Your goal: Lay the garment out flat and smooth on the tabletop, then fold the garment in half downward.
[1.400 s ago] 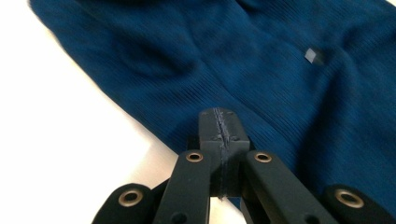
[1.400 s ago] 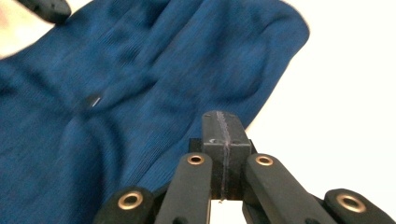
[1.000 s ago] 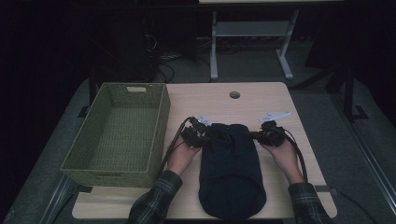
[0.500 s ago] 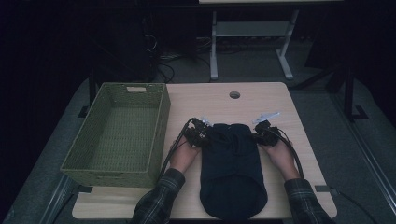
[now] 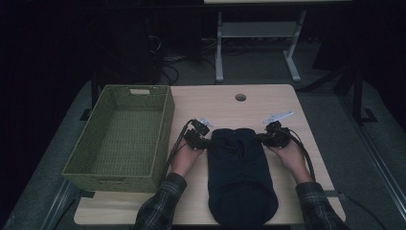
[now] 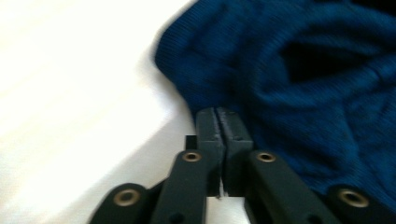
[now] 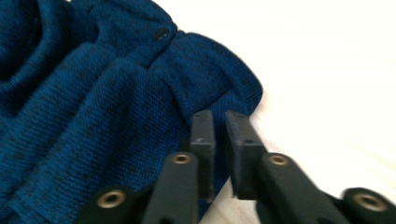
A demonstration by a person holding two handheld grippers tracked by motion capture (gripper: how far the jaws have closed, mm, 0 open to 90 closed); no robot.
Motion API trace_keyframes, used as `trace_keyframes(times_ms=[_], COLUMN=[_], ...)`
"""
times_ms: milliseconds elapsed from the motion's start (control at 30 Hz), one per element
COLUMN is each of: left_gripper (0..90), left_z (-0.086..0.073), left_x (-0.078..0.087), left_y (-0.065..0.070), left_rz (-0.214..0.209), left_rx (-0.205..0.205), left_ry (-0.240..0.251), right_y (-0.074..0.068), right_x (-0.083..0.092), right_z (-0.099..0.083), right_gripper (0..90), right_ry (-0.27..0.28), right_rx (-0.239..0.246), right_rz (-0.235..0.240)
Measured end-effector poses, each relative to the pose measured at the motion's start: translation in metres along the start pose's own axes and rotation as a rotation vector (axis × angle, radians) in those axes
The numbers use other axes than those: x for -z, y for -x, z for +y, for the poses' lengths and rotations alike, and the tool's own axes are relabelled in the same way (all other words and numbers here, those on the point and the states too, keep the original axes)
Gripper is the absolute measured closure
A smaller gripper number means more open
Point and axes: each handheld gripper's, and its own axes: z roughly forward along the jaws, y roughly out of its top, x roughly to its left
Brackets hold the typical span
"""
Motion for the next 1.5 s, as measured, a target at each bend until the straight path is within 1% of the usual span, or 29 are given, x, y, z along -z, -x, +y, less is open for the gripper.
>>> trace_keyframes(times_ms=[33, 67, 133, 167, 233, 267, 300, 333, 367, 400, 433, 500, 567, 600, 633, 733, 800, 833, 867, 933, 1033, 1100, 1167, 1233, 1333, 1400, 1433, 1467, 1500], left_gripper=[84.7, 83.9, 82.3, 80.1, 76.0, 74.0, 72.5, 71.0, 69.0, 66.7, 64.1, 58.3, 55.4, 53.2, 51.7, 49.6, 48.8, 48.5, 47.9, 48.0, 49.1, 49.7, 50.6, 54.5, 61.0, 66.1, 67.4, 70.0, 71.9], left_z=[0.002, 0.004, 0.010, 0.013, 0.018, 0.021, 0.024, 0.026, 0.028, 0.030, 0.032, 0.036, 0.036, 0.037, 0.037, 0.037, 0.037, 0.036, 0.036, 0.035, 0.033, 0.031, 0.030, 0.029, 0.029, 0.028, 0.029, 0.029, 0.029], left_x=[0.002, 0.003, 0.007, 0.008, 0.007, 0.007, 0.006, 0.005, 0.005, 0.003, 0.002, -0.003, -0.007, -0.010, -0.012, -0.018, -0.022, -0.024, -0.026, -0.029, -0.033, -0.036, -0.038, -0.038, -0.038, -0.039, -0.038, -0.039, -0.039], left_y=[-0.001, -0.003, -0.006, -0.008, -0.012, -0.014, -0.017, -0.018, -0.020, -0.021, -0.023, -0.025, -0.028, -0.029, -0.030, -0.031, -0.032, -0.033, -0.033, -0.033, -0.032, -0.032, -0.033, -0.033, -0.034, -0.033, -0.033, -0.031, -0.032], left_rz=[0.004, 0.005, 0.011, 0.009, 0.000, -0.006, -0.009, -0.004, 0.000, -0.003, -0.003, 0.006, 0.003, 0.002, -0.003, -0.013, -0.013, -0.018, -0.022, -0.027, -0.025, -0.027, -0.041, -0.058, -0.084, -0.096, -0.100, -0.106, -0.107], left_rx=[0.002, 0.002, -0.002, 0.001, 0.003, 0.006, 0.010, 0.010, 0.007, 0.015, 0.014, 0.020, 0.020, 0.035, 0.038, 0.042, 0.045, 0.034, 0.037, 0.031, 0.019, 0.020, 0.032, 0.041, 0.043, 0.060, 0.057, 0.076, 0.070], left_ry=[0.012, 0.019, 0.028, 0.035, 0.027, 0.026, 0.024, 0.023, 0.023, 0.031, 0.022, 0.022, 0.027, 0.030, 0.030, 0.033, 0.033, 0.020, 0.015, 0.005, -0.006, -0.005, -0.006, -0.003, -0.001, 0.002, -0.006, 0.005, 0.001], right_y=[0.000, 0.001, 0.003, 0.003, 0.005, 0.007, 0.009, 0.011, 0.012, 0.014, 0.017, 0.021, 0.023, 0.024, 0.025, 0.027, 0.029, 0.029, 0.029, 0.029, 0.030, 0.031, 0.031, 0.031, 0.030, 0.030, 0.029, 0.029, 0.029], right_x=[0.003, 0.005, 0.006, 0.006, 0.007, 0.006, 0.005, 0.005, 0.005, 0.005, 0.004, 0.000, -0.002, -0.004, -0.007, -0.016, -0.022, -0.024, -0.026, -0.032, -0.036, -0.038, -0.040, -0.041, -0.041, -0.041, -0.041, -0.041, -0.041], right_z=[0.004, 0.006, 0.011, 0.014, 0.017, 0.020, 0.022, 0.024, 0.025, 0.027, 0.029, 0.033, 0.034, 0.033, 0.032, 0.030, 0.028, 0.027, 0.027, 0.026, 0.024, 0.022, 0.021, 0.020, 0.020, 0.020, 0.020, 0.020, 0.021], right_gripper=[76.8, 75.6, 71.4, 69.5, 67.7, 64.9, 64.4, 63.5, 63.5, 62.0, 60.3, 58.9, 58.9, 58.9, 58.6, 58.0, 58.0, 58.0, 58.0, 58.3, 58.6, 58.9, 61.1, 64.5, 67.2, 69.2, 70.8, 72.3, 73.8], right_ry=[0.007, 0.031, 0.017, 0.019, 0.051, 0.038, 0.036, 0.041, 0.055, 0.065, 0.049, 0.042, 0.059, 0.060, 0.055, 0.026, 0.023, 0.021, 0.017, 0.007, -0.010, -0.022, -0.035, -0.039, -0.042, -0.044, -0.043, -0.043, -0.047], right_rx=[0.001, 0.009, 0.008, 0.011, 0.009, -0.003, -0.002, 0.000, -0.004, -0.004, -0.005, -0.009, -0.011, -0.018, -0.014, -0.020, -0.028, -0.030, -0.026, -0.019, -0.028, -0.034, -0.041, -0.043, -0.040, -0.043, -0.048, -0.043, -0.045], right_rz=[0.003, -0.001, 0.009, 0.010, 0.014, 0.028, 0.030, 0.032, 0.023, 0.027, 0.035, 0.026, 0.024, 0.026, 0.024, 0.026, 0.032, 0.037, 0.044, 0.053, 0.067, 0.078, 0.090, 0.108, 0.112, 0.113, 0.114, 0.115, 0.116])
